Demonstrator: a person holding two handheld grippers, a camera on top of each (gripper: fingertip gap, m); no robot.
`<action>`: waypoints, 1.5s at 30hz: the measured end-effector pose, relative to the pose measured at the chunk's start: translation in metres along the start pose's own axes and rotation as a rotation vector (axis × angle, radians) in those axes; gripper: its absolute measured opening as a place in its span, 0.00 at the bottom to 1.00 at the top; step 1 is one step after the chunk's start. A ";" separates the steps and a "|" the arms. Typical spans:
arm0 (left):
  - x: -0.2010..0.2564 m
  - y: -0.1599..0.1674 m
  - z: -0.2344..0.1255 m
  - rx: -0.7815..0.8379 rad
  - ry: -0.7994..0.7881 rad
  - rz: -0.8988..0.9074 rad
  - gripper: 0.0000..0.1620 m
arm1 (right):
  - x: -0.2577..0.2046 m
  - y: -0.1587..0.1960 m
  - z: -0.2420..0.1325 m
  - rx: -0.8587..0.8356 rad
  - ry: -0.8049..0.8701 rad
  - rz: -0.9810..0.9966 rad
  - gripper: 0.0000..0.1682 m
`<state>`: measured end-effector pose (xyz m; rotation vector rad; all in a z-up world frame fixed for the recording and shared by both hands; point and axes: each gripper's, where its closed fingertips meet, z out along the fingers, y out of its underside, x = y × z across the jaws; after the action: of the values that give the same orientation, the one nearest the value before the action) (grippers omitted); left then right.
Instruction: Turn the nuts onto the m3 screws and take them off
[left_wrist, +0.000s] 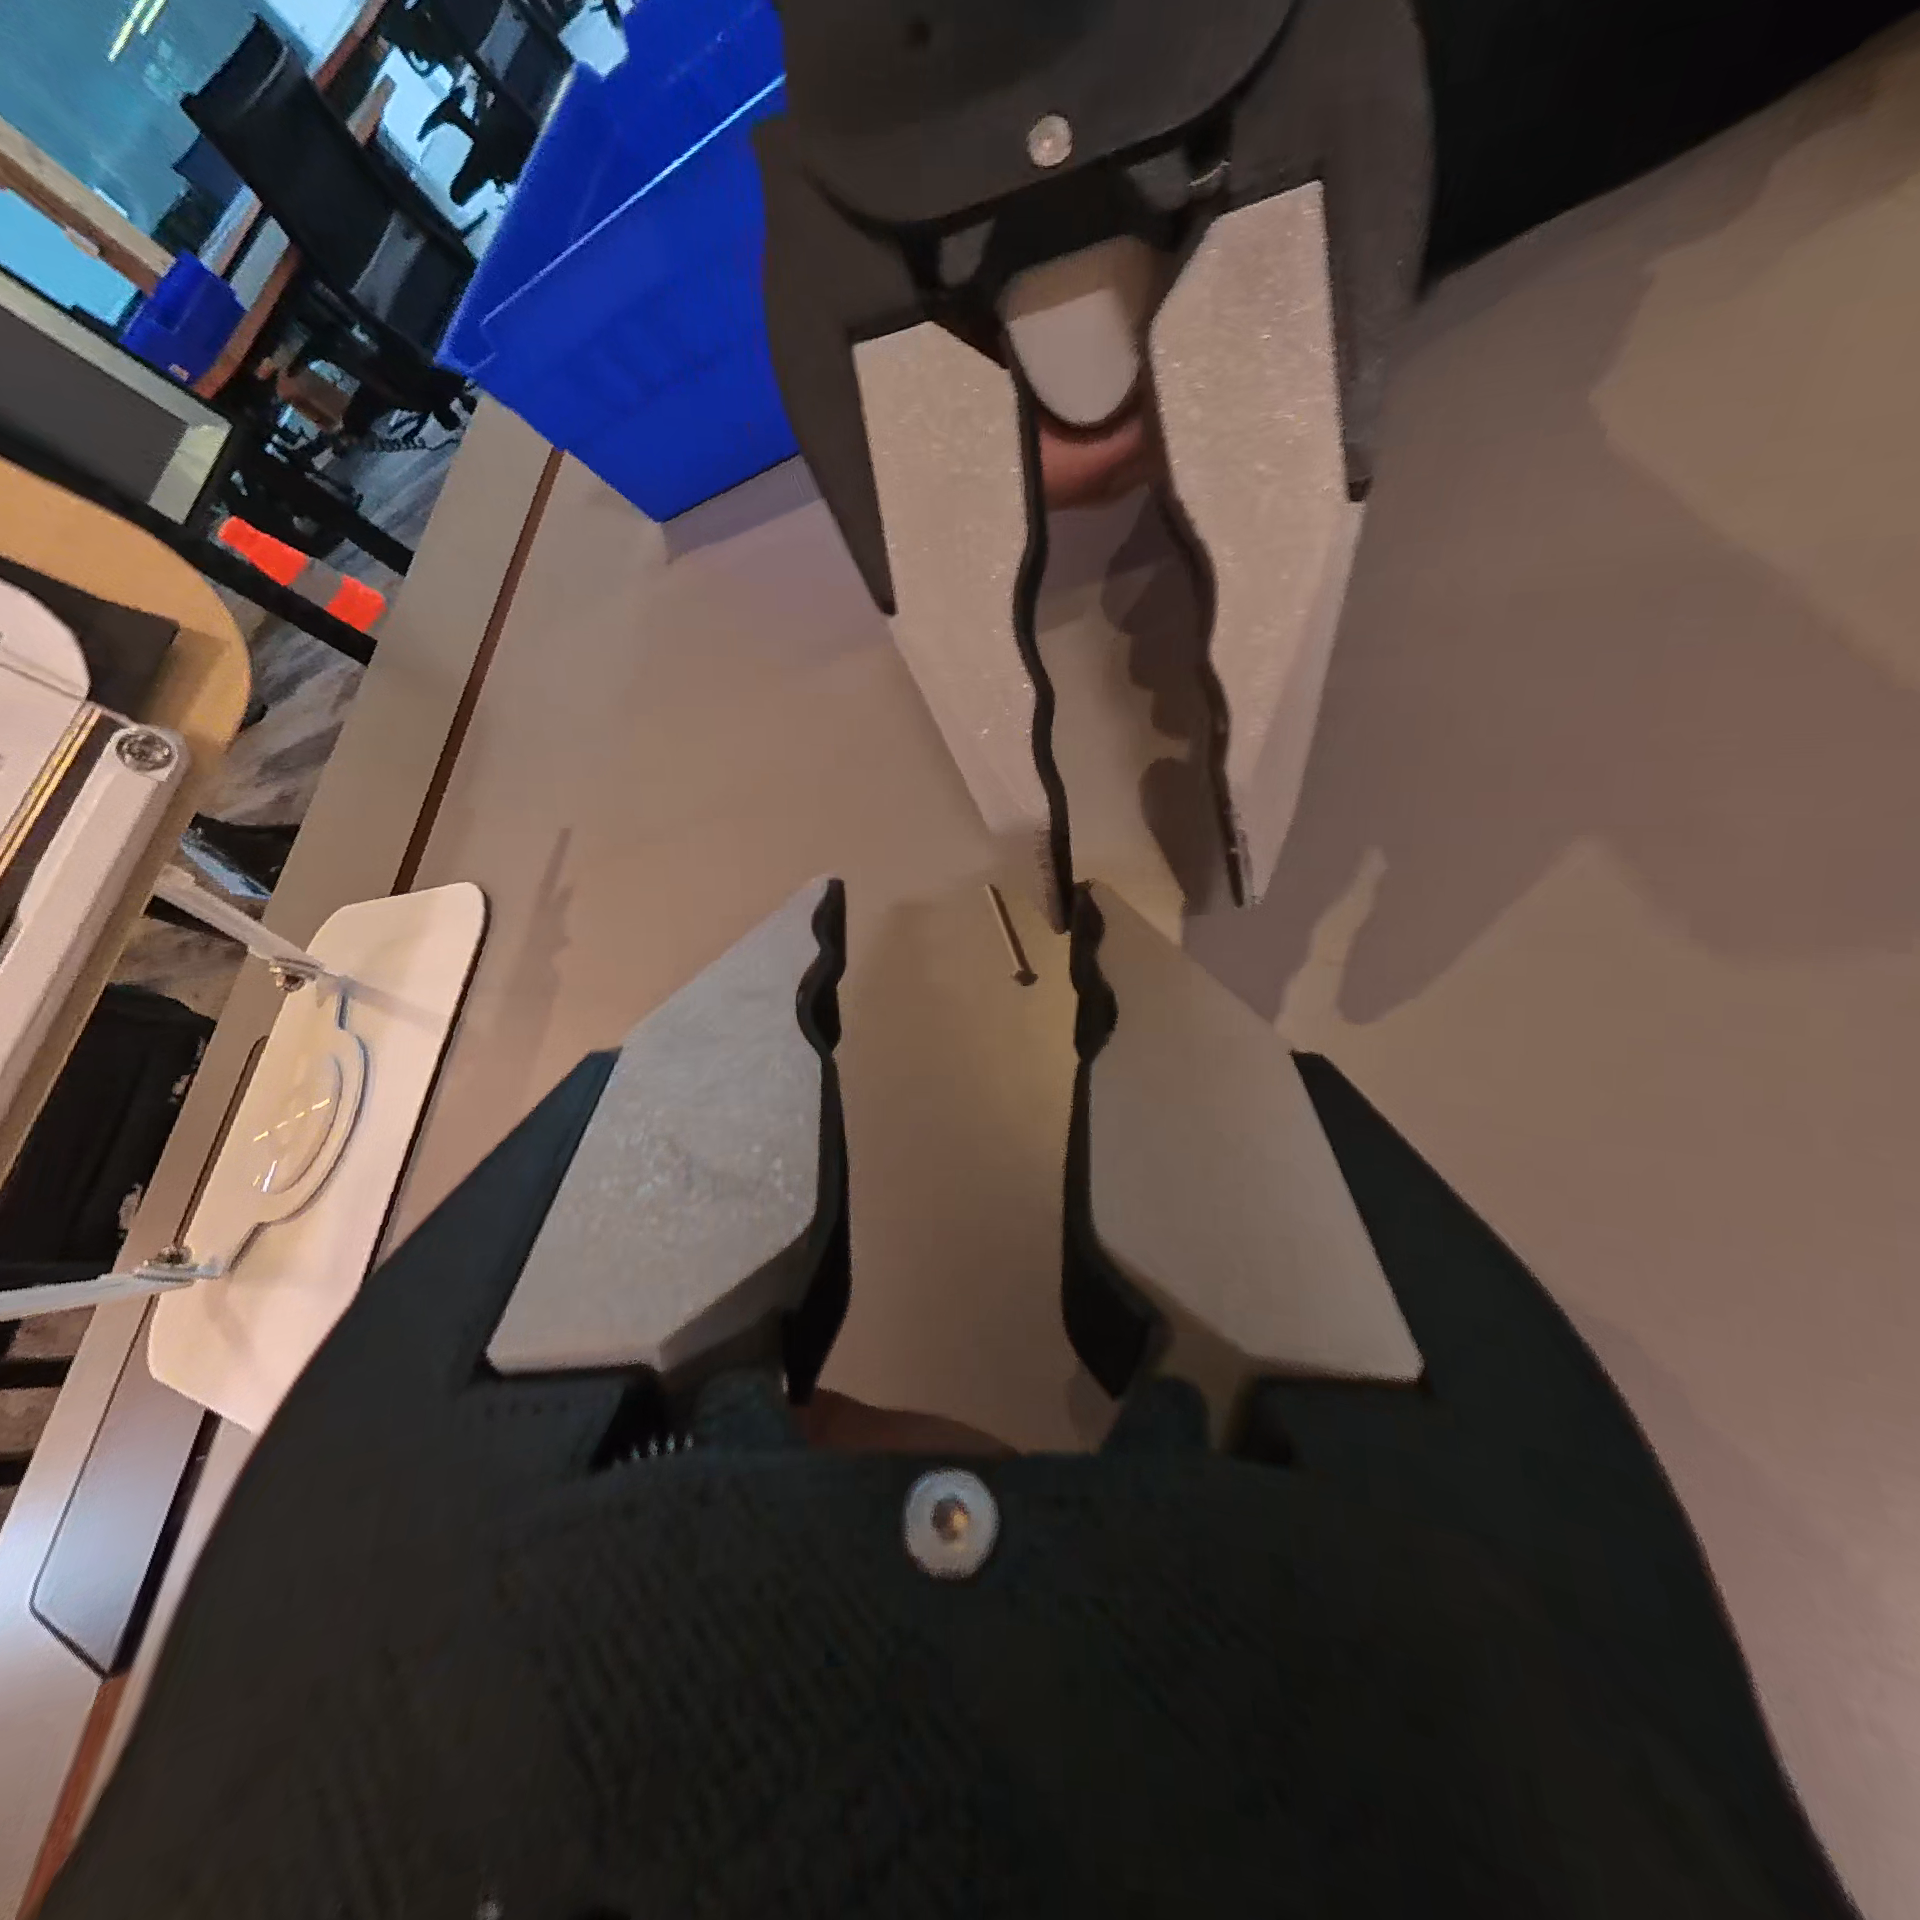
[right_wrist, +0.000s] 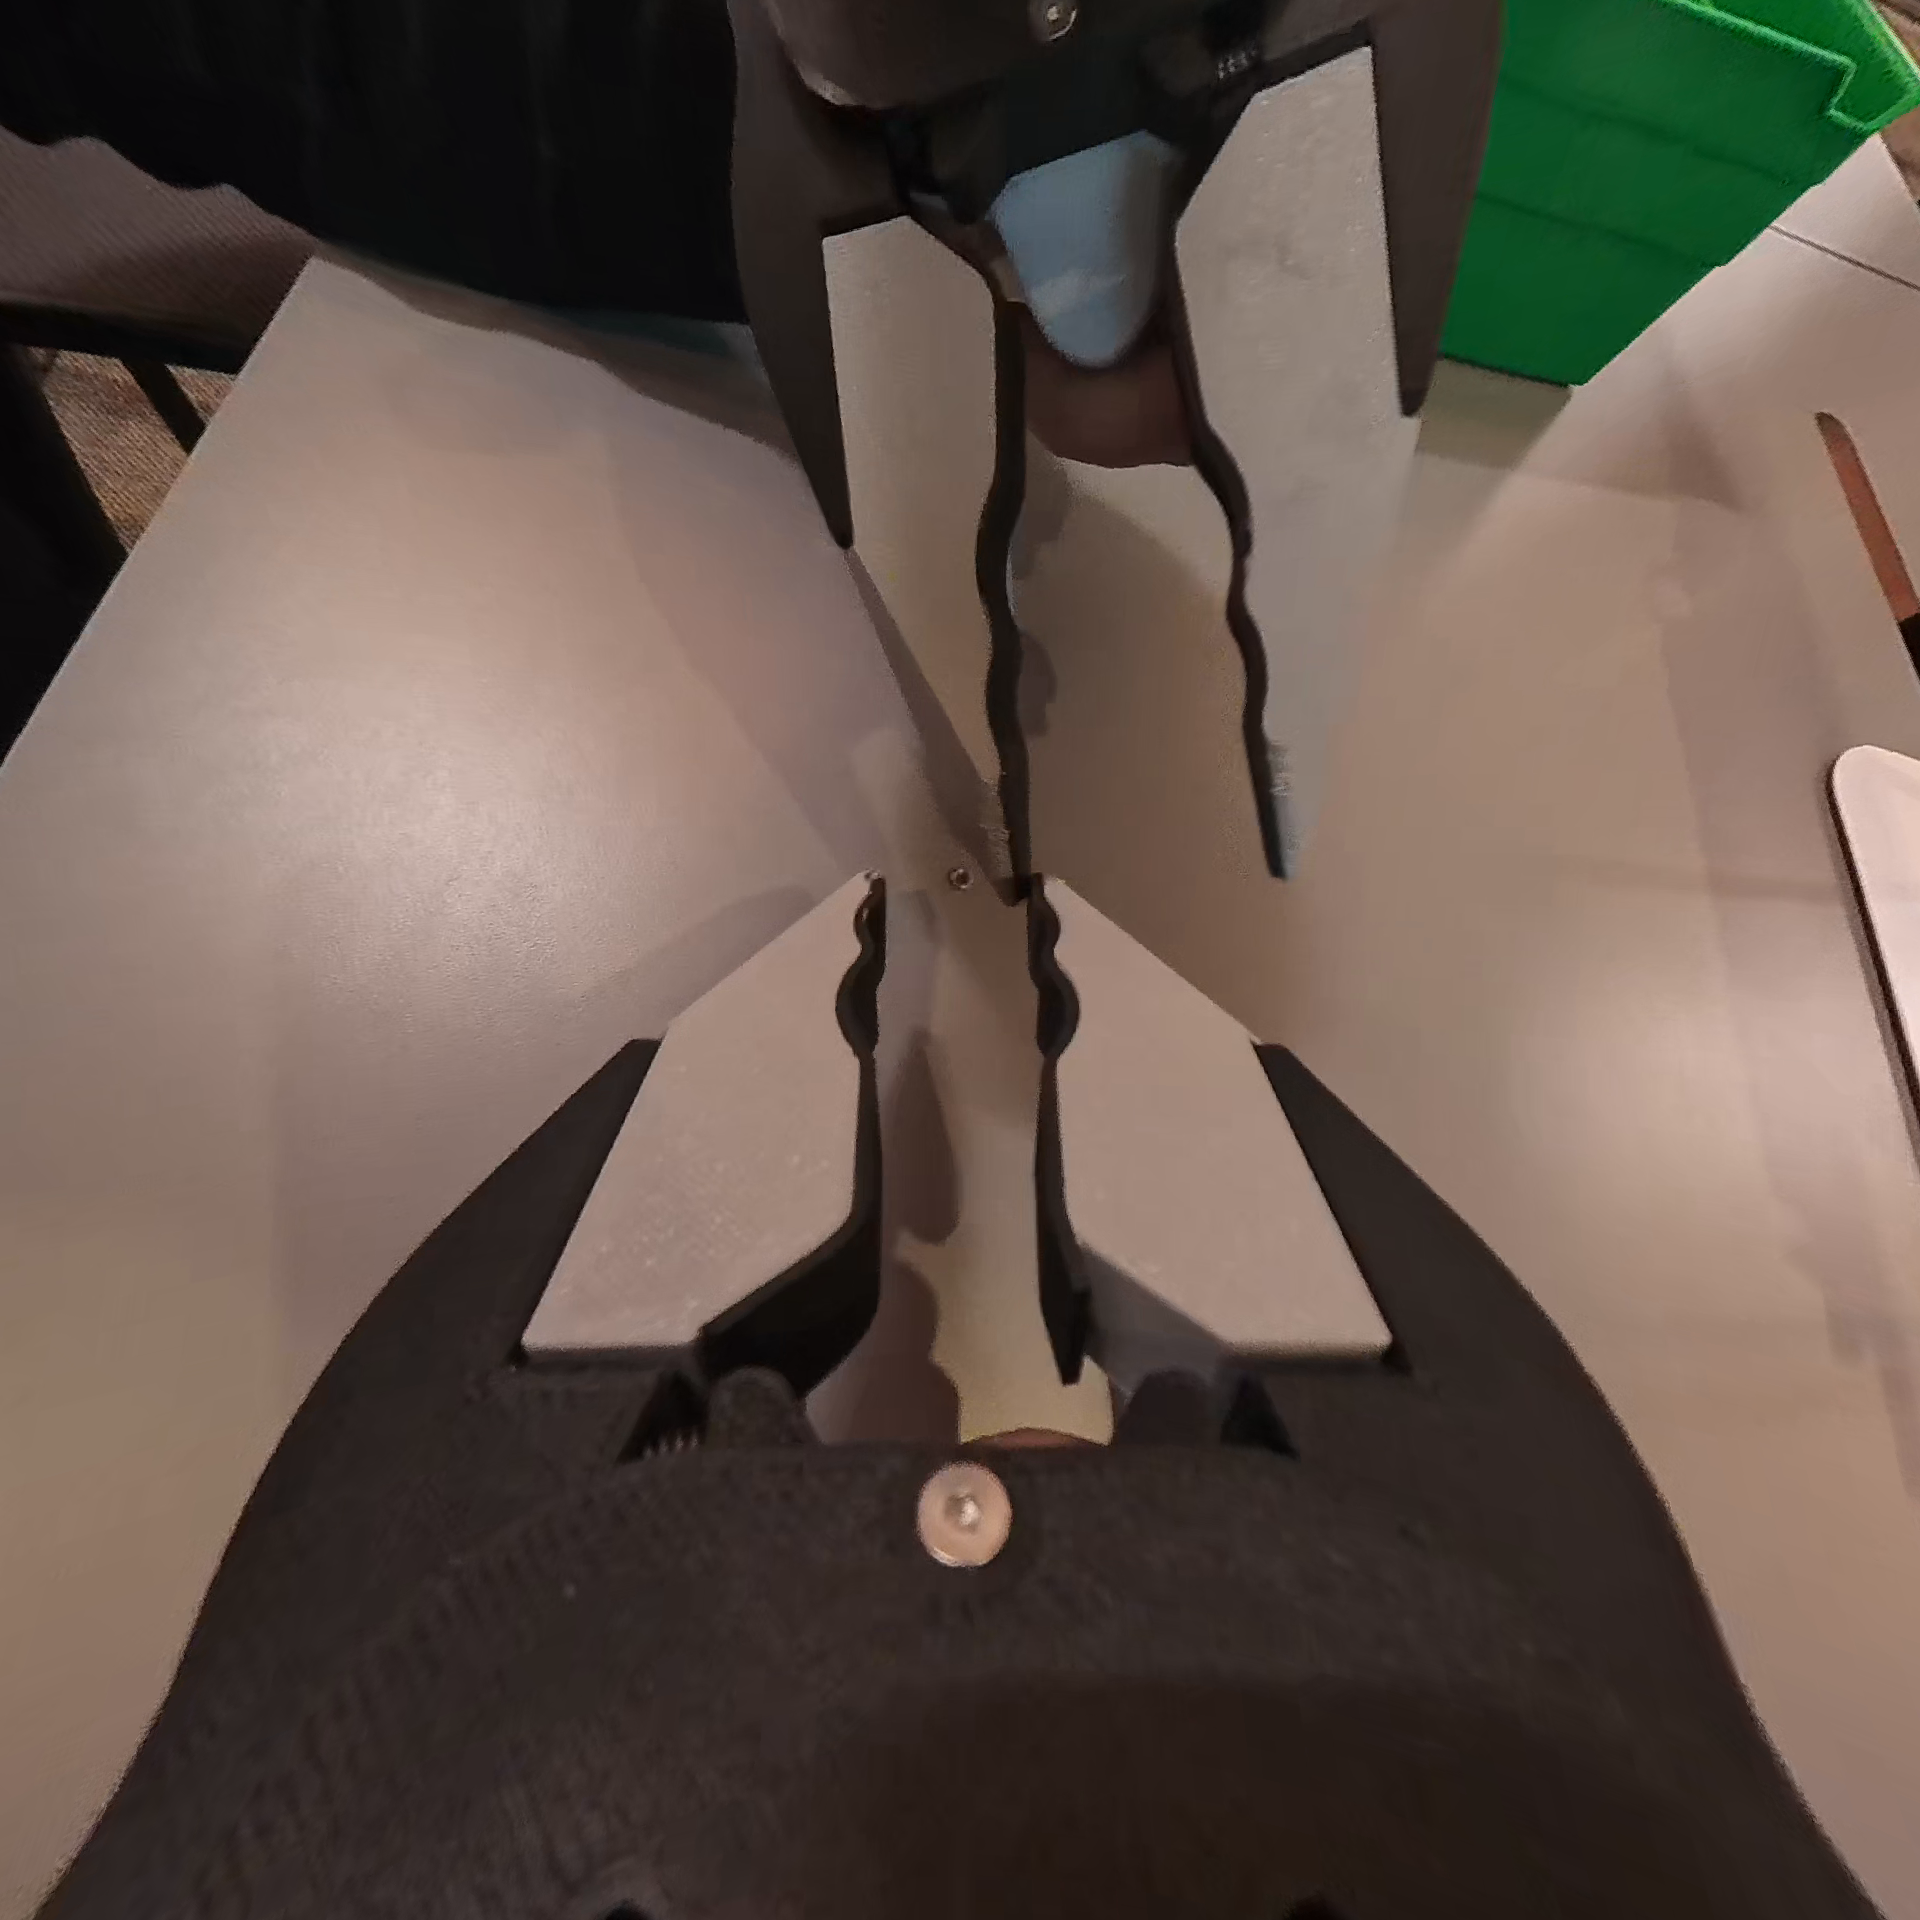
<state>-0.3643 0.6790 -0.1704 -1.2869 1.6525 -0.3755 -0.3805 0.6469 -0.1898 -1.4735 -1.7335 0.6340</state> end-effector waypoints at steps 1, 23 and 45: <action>-0.003 0.001 0.000 0.002 -0.008 -0.018 0.27 | 0.001 0.000 0.000 -0.002 0.005 -0.003 0.16; -0.026 0.040 0.023 -0.155 -0.109 -0.525 0.23 | 0.092 0.046 -0.036 0.006 0.356 0.373 0.12; -0.029 0.038 0.025 -0.101 -0.088 -0.639 0.18 | 0.118 0.092 -0.047 -0.145 0.527 0.464 0.14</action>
<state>-0.3663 0.7268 -0.1956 -1.8715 1.1659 -0.6079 -0.2937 0.7766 -0.2064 -1.9569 -1.0565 0.3036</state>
